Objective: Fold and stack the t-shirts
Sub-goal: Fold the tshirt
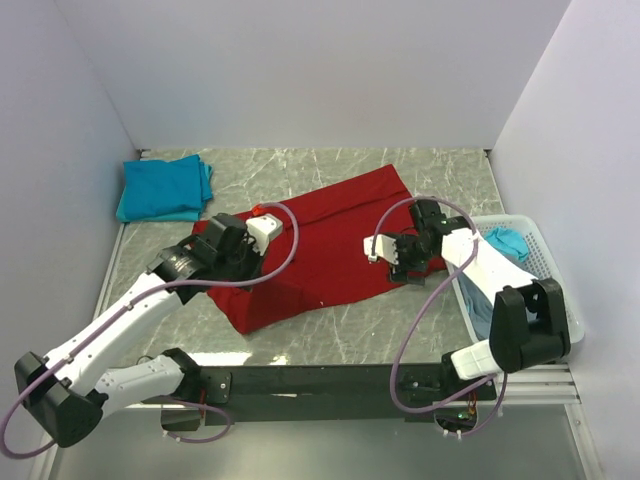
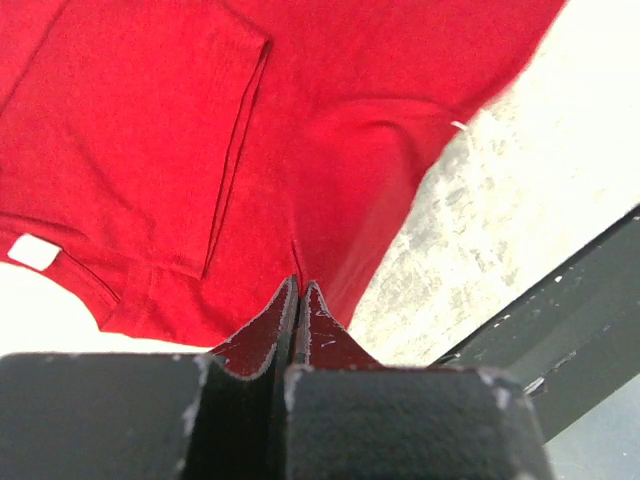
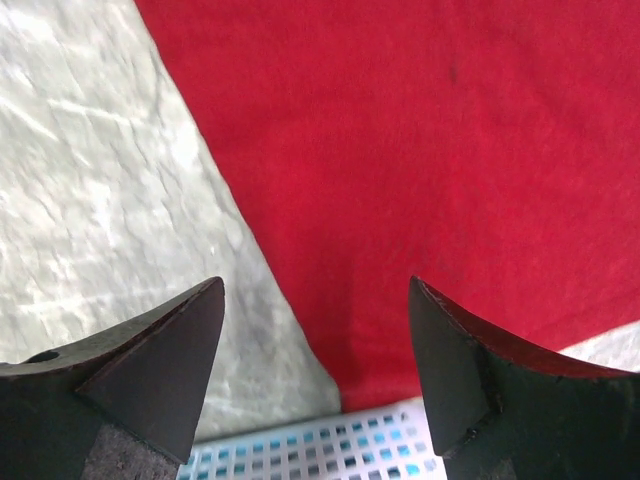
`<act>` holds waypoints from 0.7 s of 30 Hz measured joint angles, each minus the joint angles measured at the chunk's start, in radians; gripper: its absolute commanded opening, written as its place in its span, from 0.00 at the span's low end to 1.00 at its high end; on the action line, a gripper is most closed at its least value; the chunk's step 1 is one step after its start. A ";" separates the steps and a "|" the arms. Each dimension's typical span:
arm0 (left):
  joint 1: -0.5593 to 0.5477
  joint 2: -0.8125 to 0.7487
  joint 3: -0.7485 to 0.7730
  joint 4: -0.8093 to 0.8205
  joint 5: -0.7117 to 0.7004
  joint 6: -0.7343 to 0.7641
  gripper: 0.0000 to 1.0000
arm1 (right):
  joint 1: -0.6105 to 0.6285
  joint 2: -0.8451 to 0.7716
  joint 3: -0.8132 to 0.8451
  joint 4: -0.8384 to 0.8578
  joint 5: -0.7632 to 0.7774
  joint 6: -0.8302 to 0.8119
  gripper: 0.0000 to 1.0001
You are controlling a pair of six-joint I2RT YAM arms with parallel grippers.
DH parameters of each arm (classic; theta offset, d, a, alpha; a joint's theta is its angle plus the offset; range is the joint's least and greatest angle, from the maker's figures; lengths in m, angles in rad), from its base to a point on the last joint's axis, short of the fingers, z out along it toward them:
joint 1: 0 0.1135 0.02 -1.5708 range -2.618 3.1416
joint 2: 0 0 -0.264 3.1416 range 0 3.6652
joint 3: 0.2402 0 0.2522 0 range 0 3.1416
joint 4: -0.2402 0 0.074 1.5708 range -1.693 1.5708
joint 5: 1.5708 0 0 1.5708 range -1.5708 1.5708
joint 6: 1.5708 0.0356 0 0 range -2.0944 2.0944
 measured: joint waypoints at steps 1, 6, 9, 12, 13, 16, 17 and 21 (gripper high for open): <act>0.000 -0.008 0.003 0.000 0.005 0.007 0.00 | -0.001 0.008 0.007 -0.010 0.016 -0.002 0.79; 0.000 -0.051 0.009 0.018 0.089 0.053 0.00 | 0.001 0.051 0.114 -0.103 -0.092 0.033 0.77; 0.000 -0.076 0.009 0.040 0.148 0.089 0.00 | 0.055 0.122 0.245 -0.155 -0.301 0.154 0.77; 0.000 -0.090 0.008 0.057 0.202 0.122 0.01 | 0.150 0.238 0.389 -0.165 -0.499 0.280 0.78; 0.000 -0.098 0.005 0.063 0.224 0.135 0.01 | 0.182 0.277 0.428 -0.166 -0.550 0.306 0.79; -0.001 -0.145 -0.022 0.080 0.300 0.187 0.01 | 0.255 0.392 0.545 -0.241 -0.653 0.304 0.81; -0.003 -0.166 -0.035 0.079 0.323 0.204 0.00 | 0.270 0.426 0.586 -0.275 -0.671 0.285 0.82; -0.009 -0.253 -0.082 0.080 0.407 0.285 0.00 | 0.315 0.576 0.800 -0.443 -0.738 0.100 0.84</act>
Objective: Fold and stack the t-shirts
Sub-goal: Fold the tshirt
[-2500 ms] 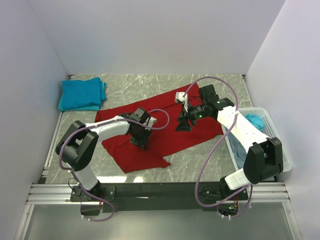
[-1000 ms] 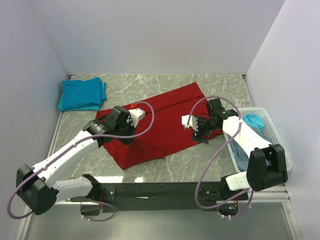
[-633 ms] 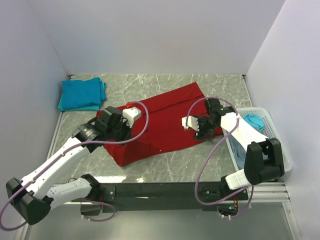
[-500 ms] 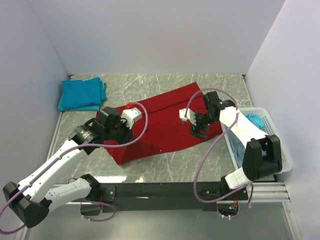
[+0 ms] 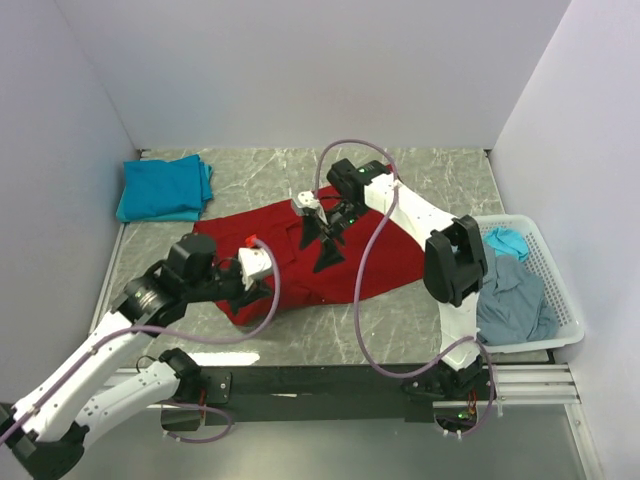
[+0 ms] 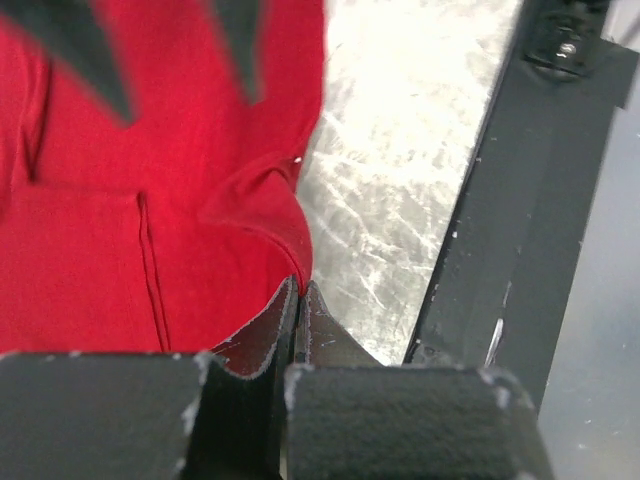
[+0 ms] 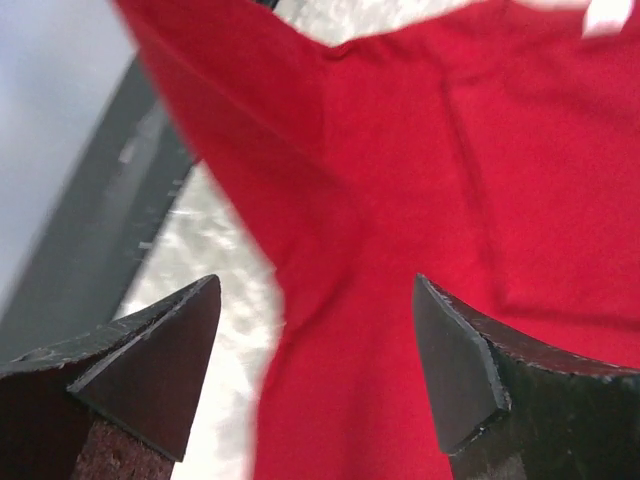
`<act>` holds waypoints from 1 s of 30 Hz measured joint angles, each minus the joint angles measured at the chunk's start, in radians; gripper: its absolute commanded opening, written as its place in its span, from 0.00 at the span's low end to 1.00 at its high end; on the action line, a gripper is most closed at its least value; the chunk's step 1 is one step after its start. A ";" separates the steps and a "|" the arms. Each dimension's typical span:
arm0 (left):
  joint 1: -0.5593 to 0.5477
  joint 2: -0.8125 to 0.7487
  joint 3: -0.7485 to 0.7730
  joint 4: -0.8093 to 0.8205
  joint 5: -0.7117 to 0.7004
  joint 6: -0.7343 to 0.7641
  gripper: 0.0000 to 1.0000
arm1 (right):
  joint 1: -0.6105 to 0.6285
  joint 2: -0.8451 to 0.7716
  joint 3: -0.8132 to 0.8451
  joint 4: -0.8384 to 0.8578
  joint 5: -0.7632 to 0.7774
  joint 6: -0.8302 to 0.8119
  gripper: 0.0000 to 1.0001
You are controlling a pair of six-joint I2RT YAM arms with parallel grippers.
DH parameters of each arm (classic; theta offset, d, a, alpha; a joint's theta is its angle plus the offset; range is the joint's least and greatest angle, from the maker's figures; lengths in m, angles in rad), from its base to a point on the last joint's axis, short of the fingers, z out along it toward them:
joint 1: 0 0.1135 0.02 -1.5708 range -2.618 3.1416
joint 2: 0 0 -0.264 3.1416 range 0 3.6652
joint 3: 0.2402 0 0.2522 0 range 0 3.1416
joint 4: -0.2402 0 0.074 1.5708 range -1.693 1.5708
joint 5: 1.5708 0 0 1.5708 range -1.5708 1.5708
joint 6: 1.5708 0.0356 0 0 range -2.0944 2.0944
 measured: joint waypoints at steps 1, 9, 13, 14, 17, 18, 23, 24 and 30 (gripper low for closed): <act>-0.001 -0.023 -0.013 0.006 0.018 0.021 0.00 | 0.010 0.020 0.035 -0.015 -0.006 -0.041 0.85; -0.004 -0.106 -0.059 0.007 0.085 0.126 0.00 | 0.143 0.039 0.154 -0.097 0.002 -0.203 0.86; -0.004 -0.077 -0.059 0.000 0.085 0.148 0.00 | 0.219 0.040 0.154 -0.109 0.038 -0.237 0.86; -0.004 -0.069 -0.059 -0.002 0.085 0.152 0.00 | 0.237 0.040 0.154 -0.113 0.045 -0.240 0.86; -0.004 -0.056 -0.059 -0.004 0.083 0.165 0.00 | 0.276 0.043 0.154 -0.119 0.058 -0.243 0.84; -0.004 -0.055 -0.059 -0.004 0.080 0.167 0.00 | 0.283 0.045 0.154 -0.120 0.065 -0.243 0.83; -0.004 -0.054 -0.059 -0.004 0.058 0.173 0.00 | 0.291 0.041 0.137 -0.119 0.114 -0.241 0.79; -0.004 -0.054 -0.059 -0.003 0.050 0.174 0.00 | 0.291 0.037 0.122 -0.120 0.125 -0.238 0.78; -0.004 -0.054 -0.059 -0.001 0.006 0.173 0.00 | 0.291 -0.063 -0.055 -0.095 0.191 -0.158 0.74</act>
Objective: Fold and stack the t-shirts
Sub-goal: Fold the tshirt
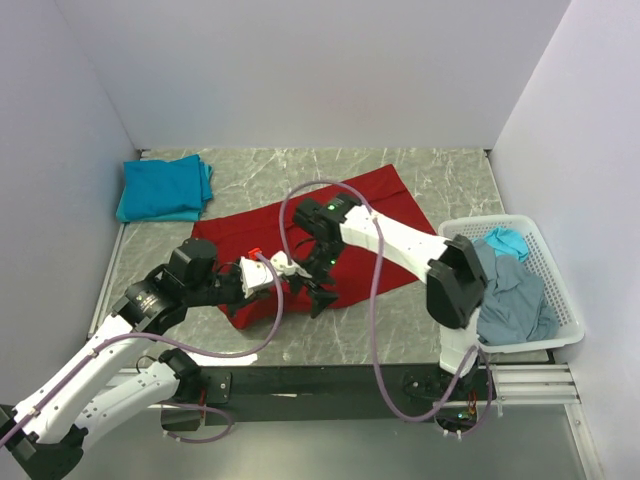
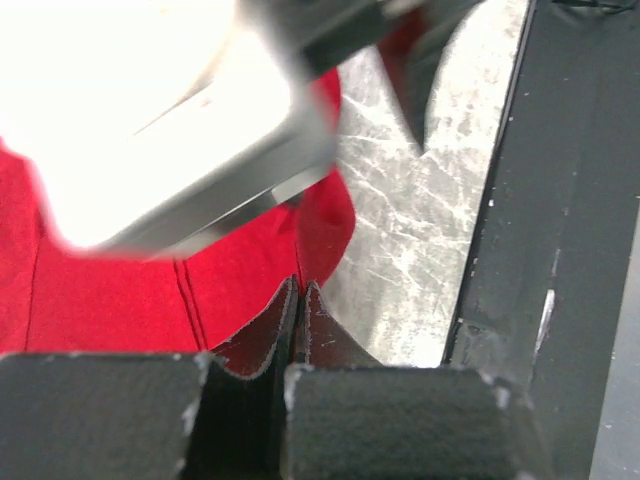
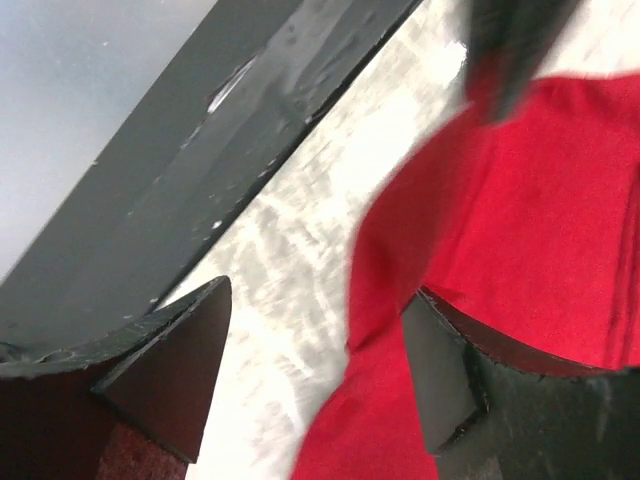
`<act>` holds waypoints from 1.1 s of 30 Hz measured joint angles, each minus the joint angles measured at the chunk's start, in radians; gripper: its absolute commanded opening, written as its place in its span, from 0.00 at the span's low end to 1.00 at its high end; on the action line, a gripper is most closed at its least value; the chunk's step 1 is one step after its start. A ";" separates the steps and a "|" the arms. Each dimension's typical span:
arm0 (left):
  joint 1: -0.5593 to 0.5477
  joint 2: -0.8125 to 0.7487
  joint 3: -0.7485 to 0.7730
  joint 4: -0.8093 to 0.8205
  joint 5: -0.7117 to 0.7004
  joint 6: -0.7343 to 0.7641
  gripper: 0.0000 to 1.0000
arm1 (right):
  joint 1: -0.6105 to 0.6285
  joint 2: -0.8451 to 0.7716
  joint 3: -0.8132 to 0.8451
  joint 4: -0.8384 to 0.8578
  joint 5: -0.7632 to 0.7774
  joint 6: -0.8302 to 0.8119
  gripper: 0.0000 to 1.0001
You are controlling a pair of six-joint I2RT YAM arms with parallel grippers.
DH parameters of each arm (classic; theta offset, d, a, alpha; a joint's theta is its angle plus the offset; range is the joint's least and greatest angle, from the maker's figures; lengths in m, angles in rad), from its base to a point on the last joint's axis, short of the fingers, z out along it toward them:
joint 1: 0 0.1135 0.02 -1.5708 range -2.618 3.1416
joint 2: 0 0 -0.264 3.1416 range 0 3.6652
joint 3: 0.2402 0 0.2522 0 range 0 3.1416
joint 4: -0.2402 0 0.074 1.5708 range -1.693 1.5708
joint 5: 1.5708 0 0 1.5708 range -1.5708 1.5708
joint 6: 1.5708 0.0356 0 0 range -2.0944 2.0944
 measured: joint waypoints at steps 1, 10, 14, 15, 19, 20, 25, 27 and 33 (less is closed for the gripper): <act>0.000 0.000 0.000 0.000 -0.007 0.000 0.00 | 0.000 -0.030 -0.035 0.019 0.013 0.021 0.74; 0.000 0.005 0.000 0.005 -0.042 -0.006 0.00 | 0.003 -0.267 -0.216 0.170 0.047 0.184 0.72; 0.000 0.005 0.000 0.024 -0.055 -0.013 0.00 | 0.046 -0.310 -0.296 0.239 0.061 0.256 0.72; 0.000 0.005 0.000 0.031 -0.063 -0.016 0.00 | 0.071 -0.316 -0.317 0.259 0.069 0.278 0.72; 0.000 0.003 -0.002 0.052 -0.081 -0.026 0.00 | 0.183 -0.321 -0.382 0.311 0.095 0.338 0.73; 0.000 0.000 -0.008 0.060 -0.085 -0.026 0.00 | 0.202 -0.321 -0.382 0.310 0.095 0.349 0.73; 0.000 -0.040 -0.069 0.094 -0.090 -0.015 0.00 | 0.161 -0.353 -0.349 0.313 0.107 0.379 0.73; 0.000 -0.050 -0.087 0.098 -0.091 -0.006 0.00 | 0.087 -0.390 -0.336 0.321 0.110 0.391 0.74; 0.000 -0.063 -0.128 0.118 -0.091 0.018 0.00 | -0.073 -0.472 -0.383 0.464 0.163 0.484 0.73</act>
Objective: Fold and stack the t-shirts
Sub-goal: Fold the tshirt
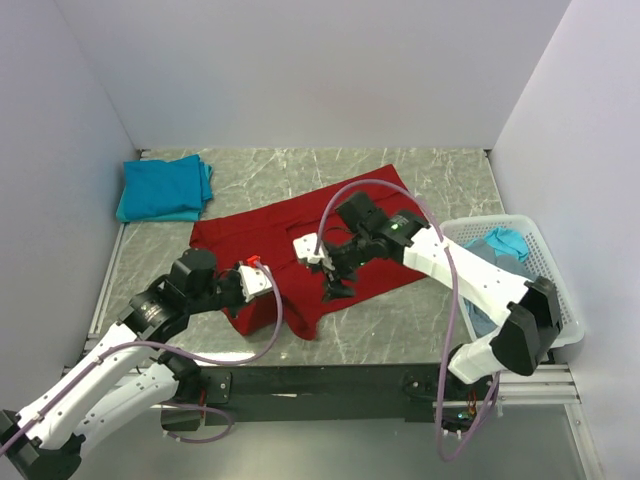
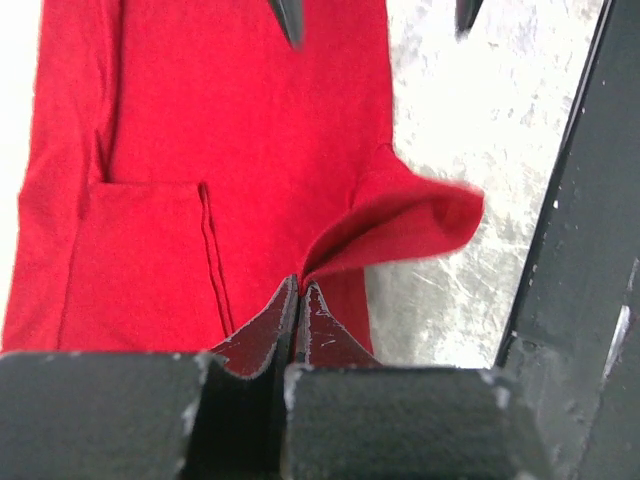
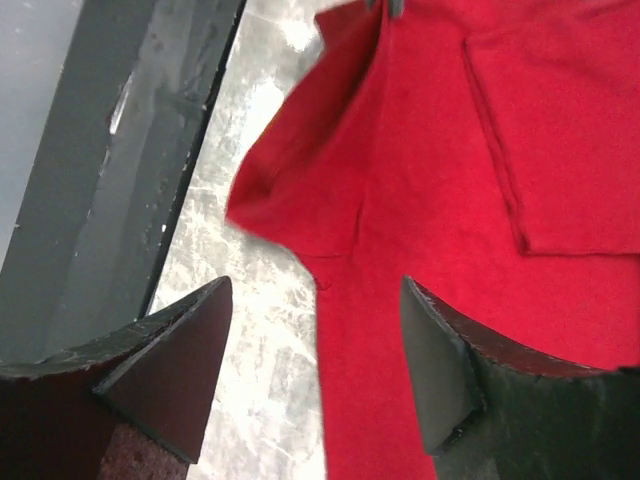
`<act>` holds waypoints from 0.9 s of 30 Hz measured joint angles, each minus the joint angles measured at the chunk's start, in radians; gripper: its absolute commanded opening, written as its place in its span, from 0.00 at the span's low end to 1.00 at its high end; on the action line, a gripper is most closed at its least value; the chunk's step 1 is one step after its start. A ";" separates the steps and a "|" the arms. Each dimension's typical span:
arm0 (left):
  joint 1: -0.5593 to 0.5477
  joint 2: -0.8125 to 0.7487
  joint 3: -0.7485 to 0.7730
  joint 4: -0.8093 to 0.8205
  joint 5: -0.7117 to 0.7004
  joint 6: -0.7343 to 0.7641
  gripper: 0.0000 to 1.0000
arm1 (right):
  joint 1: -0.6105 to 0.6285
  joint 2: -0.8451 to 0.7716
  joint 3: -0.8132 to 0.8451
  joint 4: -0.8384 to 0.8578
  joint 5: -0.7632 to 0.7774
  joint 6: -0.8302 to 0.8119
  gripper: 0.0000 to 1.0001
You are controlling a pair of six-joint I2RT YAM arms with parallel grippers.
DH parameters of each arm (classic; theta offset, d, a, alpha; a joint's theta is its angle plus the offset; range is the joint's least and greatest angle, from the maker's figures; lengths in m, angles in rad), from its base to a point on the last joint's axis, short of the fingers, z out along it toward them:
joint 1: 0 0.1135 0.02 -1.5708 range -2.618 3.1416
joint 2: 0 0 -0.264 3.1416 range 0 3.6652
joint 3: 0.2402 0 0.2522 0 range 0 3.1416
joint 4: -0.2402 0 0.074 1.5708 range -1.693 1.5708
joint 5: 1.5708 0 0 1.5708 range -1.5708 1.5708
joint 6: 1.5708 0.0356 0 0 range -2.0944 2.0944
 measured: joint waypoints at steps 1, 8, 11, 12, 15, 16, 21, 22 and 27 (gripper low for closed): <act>0.000 -0.005 -0.004 0.005 0.000 0.002 0.00 | 0.001 0.003 -0.015 0.022 0.011 0.012 0.72; -0.002 -0.030 -0.009 0.064 -0.004 0.003 0.00 | 0.051 0.143 -0.036 0.093 0.057 0.076 0.52; -0.002 -0.034 -0.020 0.093 -0.005 0.002 0.00 | 0.104 0.153 -0.059 0.123 0.077 0.101 0.44; -0.002 -0.034 -0.023 0.101 -0.005 0.001 0.00 | 0.125 0.153 -0.068 0.134 0.085 0.112 0.40; -0.002 -0.034 -0.034 0.127 -0.010 -0.001 0.00 | 0.174 0.154 -0.087 0.175 0.092 0.158 0.19; -0.002 -0.034 -0.038 0.138 -0.012 -0.002 0.00 | 0.183 0.154 -0.090 0.189 0.093 0.180 0.15; -0.002 -0.044 -0.079 0.193 -0.030 -0.019 0.00 | 0.186 0.155 -0.104 0.247 0.090 0.246 0.14; -0.002 -0.045 -0.085 0.200 -0.032 -0.021 0.01 | 0.186 0.155 -0.112 0.264 0.087 0.262 0.14; -0.002 -0.068 -0.106 0.232 -0.049 -0.029 0.00 | 0.187 0.178 -0.160 0.364 0.091 0.363 0.24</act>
